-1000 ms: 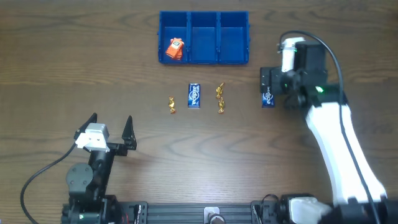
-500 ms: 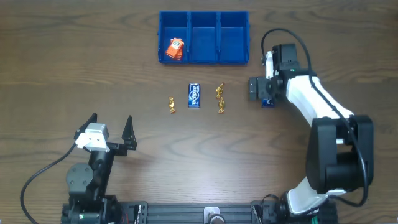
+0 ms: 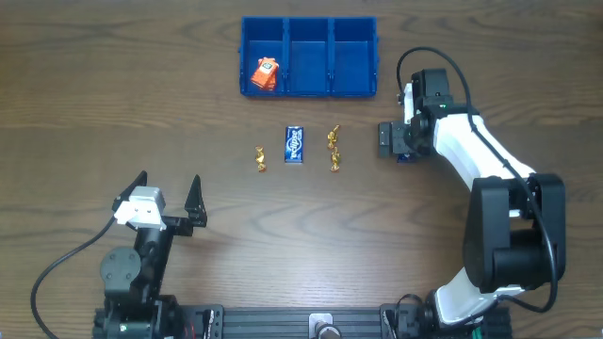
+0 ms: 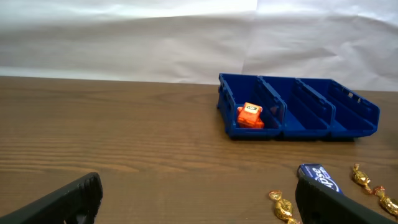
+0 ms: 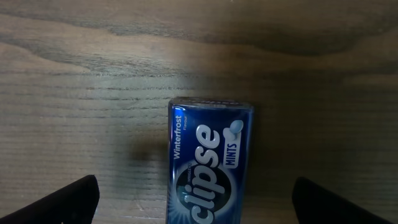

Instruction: Sort Candies Into Trays

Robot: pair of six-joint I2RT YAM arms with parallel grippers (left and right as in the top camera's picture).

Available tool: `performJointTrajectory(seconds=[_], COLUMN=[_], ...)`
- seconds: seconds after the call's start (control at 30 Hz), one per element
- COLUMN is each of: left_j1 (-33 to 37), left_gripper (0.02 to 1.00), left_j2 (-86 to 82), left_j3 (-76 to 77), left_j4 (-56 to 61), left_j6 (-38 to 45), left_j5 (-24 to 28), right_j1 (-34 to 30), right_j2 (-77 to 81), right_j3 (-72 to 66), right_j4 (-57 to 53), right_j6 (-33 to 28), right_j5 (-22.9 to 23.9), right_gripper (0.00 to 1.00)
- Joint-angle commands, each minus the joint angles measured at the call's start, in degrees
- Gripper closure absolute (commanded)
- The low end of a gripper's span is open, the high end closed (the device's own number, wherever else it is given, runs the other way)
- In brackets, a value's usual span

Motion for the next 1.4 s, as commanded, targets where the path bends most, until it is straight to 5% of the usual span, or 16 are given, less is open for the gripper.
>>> performJointTrajectory(seconds=[0.03,0.4,0.53,0.77,1.13,1.4], left_j1=[0.24,0.24,0.24,0.24,0.24,0.24], left_gripper=[0.02,0.02,0.02,0.02,0.02,0.023], left_j2=[-0.37,-0.37,-0.37,-0.37,-0.37,-0.37], left_j3=[-0.66,-0.66,-0.66,-0.66,-0.66,-0.66], left_j4=[-2.78,-2.78,-2.78,-2.78,-2.78,-2.78], left_j6=[0.44,0.42,0.44,0.44,0.44,0.44], left_j5=[1.64,1.64,1.64,1.64,1.64,1.64], right_j1=[0.07,0.07,0.07,0.07,1.31,8.63], right_j2=[1.97,3.76,3.76,3.76,1.55,-2.34], right_j3=[1.01,1.01,1.01,1.01,4.44,25.55], right_j4=[0.33,1.2,1.25,1.68,-0.68,-11.69], right_j6=[0.87,0.87,0.85,0.83,0.85,5.25], right_j5=[0.79,1.62,1.81,1.84,-0.11,3.3], right_gripper=[0.005,0.082,0.244,0.691,0.757,0.772])
